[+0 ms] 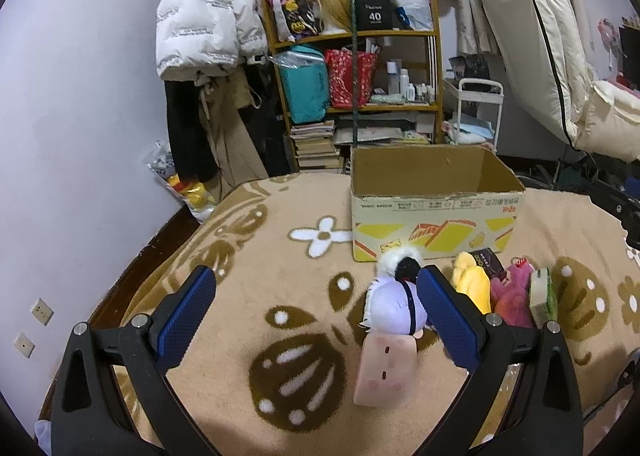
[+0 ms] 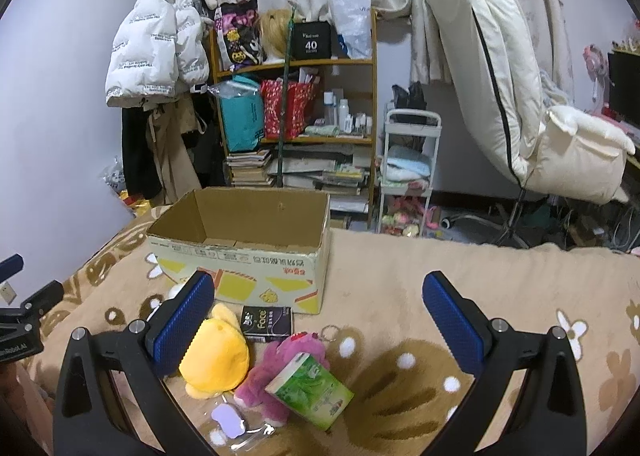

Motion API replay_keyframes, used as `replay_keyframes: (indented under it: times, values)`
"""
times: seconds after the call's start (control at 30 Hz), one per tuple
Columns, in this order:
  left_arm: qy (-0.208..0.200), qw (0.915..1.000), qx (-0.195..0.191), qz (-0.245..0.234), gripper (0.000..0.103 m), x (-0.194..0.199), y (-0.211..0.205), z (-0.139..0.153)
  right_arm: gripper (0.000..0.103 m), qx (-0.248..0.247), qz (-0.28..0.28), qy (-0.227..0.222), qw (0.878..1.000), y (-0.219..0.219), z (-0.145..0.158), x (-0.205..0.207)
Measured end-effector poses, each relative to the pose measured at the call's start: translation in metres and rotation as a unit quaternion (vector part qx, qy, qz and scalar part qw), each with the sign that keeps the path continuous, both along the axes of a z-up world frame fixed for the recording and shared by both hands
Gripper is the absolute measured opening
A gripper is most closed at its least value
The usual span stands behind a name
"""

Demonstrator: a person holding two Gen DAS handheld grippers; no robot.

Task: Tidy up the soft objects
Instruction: 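Grasp the pink cube plush with the left tool while the right tool grasps the green tissue pack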

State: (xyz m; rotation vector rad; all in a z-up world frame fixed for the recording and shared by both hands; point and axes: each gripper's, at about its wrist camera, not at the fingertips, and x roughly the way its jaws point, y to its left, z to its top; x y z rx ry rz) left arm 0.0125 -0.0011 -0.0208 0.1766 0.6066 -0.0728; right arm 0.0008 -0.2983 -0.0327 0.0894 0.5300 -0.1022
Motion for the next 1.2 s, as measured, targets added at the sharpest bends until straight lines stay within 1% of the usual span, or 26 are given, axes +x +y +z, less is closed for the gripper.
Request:
replay_keyframes:
  times: [0.1, 0.27, 0.4, 0.5, 0.6, 0.7, 0.77, 0.83, 0.9, 1.0, 1.13, 1.2]
  values:
    - [0.02, 0.9998, 0.003, -0.004, 0.099, 0.006, -0.005, -0.003, 0.103, 0.014, 0.005, 0.024, 1.0, -0.001, -0.005, 0.006]
    - [0.058, 0.998, 0.016, -0.017, 0.099, 0.018, -0.015, -0.012, 0.103, 0.046, 0.005, 0.076, 0.996, -0.007, -0.021, 0.02]
    - [0.085, 0.9955, 0.024, -0.033, 0.099, 0.023, -0.024, -0.021, 0.103, 0.071, -0.001, 0.126, 0.99, -0.014, -0.039, 0.032]
    - [0.117, 0.9917, 0.033, -0.04, 0.099, 0.031, -0.032, -0.032, 0.103, 0.089, -0.002, 0.154, 0.984, -0.019, -0.05, 0.039]
    - [0.14, 0.9886, 0.04, -0.039, 0.099, 0.037, -0.038, -0.043, 0.103, 0.106, -0.006, 0.184, 0.977, -0.024, -0.064, 0.045]
    - [0.161, 0.9852, 0.039, -0.045, 0.099, 0.042, -0.041, -0.052, 0.103, 0.129, -0.009, 0.211, 0.969, -0.029, -0.076, 0.05]
    - [0.183, 0.981, 0.041, -0.048, 0.099, 0.046, -0.043, -0.06, 0.103, 0.143, -0.014, 0.229, 0.963, -0.034, -0.085, 0.054]
    - [0.207, 0.9759, 0.047, -0.051, 0.099, 0.05, -0.046, -0.07, 0.103, 0.148, -0.021, 0.258, 0.954, -0.037, -0.097, 0.059]
    - [0.221, 0.9722, 0.052, -0.057, 0.099, 0.052, -0.05, -0.078, 0.103, 0.159, -0.027, 0.28, 0.946, -0.038, -0.109, 0.062]
    - [0.237, 0.9673, 0.069, -0.059, 0.099, 0.053, -0.055, -0.087, 0.103, 0.179, -0.032, 0.297, 0.938, -0.043, -0.118, 0.064]
    - [0.264, 0.9593, 0.083, -0.057, 0.099, 0.056, -0.059, -0.1, 0.103, 0.197, -0.041, 0.322, 0.925, -0.048, -0.132, 0.067]
    - [0.275, 0.956, 0.087, -0.054, 0.099, 0.058, -0.059, -0.105, 0.1, 0.21, -0.037, 0.328, 0.92, -0.048, -0.136, 0.067]
